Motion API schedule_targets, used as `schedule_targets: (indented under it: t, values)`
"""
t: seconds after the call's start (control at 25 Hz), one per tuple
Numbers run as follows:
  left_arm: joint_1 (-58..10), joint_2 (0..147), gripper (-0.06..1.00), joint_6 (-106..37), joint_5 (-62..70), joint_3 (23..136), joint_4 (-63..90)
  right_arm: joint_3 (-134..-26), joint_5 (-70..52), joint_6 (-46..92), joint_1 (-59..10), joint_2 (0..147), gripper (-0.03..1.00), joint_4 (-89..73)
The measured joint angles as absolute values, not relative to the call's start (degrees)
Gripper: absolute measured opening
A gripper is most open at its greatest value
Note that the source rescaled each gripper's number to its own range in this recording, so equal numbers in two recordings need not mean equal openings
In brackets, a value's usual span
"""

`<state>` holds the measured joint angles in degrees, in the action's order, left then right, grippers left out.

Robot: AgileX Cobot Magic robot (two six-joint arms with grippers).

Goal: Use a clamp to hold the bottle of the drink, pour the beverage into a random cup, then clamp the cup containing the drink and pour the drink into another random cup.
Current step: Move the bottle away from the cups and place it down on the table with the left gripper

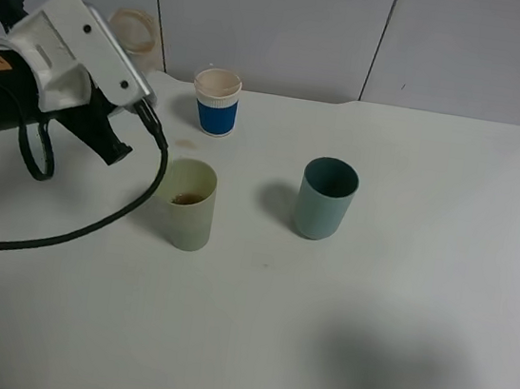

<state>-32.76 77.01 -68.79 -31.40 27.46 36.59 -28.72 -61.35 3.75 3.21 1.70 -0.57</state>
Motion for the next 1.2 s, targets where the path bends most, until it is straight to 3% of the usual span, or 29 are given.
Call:
schedule_targets:
  t: [0.4,0.56,0.84,1.2]
  values:
    - [-11.38,70.46,0.01,-1.99,-21.72,27.46,-10.05,-28.72,-61.35,3.75,3.21,1.70,1.00,-0.57]
    - [-4.36,70.35,0.01,15.19,-23.51,25.60,-23.09,-28.72,-61.35,3.75,3.21,1.70,1.00,-0.57]
    - [-0.72,71.96,0.01,17.00,-31.57,20.42,-22.47,-28.72,-61.35,3.75,3.21,1.70,1.00,-0.57]
    - [-0.67,79.98,0.01,7.73,-36.16,18.54,-15.44,-28.72,-61.35,3.75,3.21,1.70,1.00,-0.57]
